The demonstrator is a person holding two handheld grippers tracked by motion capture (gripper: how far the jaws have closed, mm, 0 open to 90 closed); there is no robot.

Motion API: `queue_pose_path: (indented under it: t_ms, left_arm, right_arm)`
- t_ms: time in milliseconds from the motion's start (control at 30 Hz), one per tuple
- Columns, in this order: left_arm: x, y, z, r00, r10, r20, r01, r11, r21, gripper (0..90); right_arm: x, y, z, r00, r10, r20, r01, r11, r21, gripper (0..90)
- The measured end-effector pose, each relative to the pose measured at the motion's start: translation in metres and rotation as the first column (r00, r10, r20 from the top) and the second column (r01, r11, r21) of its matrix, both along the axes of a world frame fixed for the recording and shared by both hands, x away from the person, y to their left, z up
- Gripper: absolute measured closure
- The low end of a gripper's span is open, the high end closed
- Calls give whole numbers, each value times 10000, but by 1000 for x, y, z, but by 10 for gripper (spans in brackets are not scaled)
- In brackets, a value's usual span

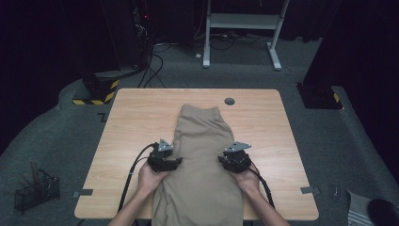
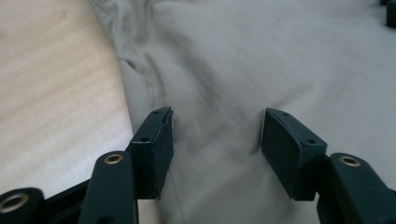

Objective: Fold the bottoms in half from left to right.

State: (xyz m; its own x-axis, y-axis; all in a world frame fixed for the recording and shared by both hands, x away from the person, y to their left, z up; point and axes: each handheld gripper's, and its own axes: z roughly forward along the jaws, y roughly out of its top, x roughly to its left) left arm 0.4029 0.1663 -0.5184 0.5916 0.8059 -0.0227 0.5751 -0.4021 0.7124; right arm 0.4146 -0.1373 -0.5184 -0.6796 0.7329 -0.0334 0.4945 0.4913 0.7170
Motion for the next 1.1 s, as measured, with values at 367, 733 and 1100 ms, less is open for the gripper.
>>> queue_pose_path:
  t_ms: [367, 733, 1100]
  left_arm:
    - [60, -15, -1, 9991, 404, 110, -403, 9992, -24, 430]
    - [2, -3, 21, 9995, 21, -318, -32, 9995, -324, 356]
    - [-10, -1, 0, 9999, 149, -25, -149, 9998, 100, 383]
  right_arm:
    - [53, -6, -1, 9946, -1023, 177, 1024, 9947, -57, 636]
    - [4, -16, 23, 9972, -411, 628, 385, 9984, 417, 581]
    - [-22, -16, -1, 9997, 229, 97, -229, 9997, -45, 598]
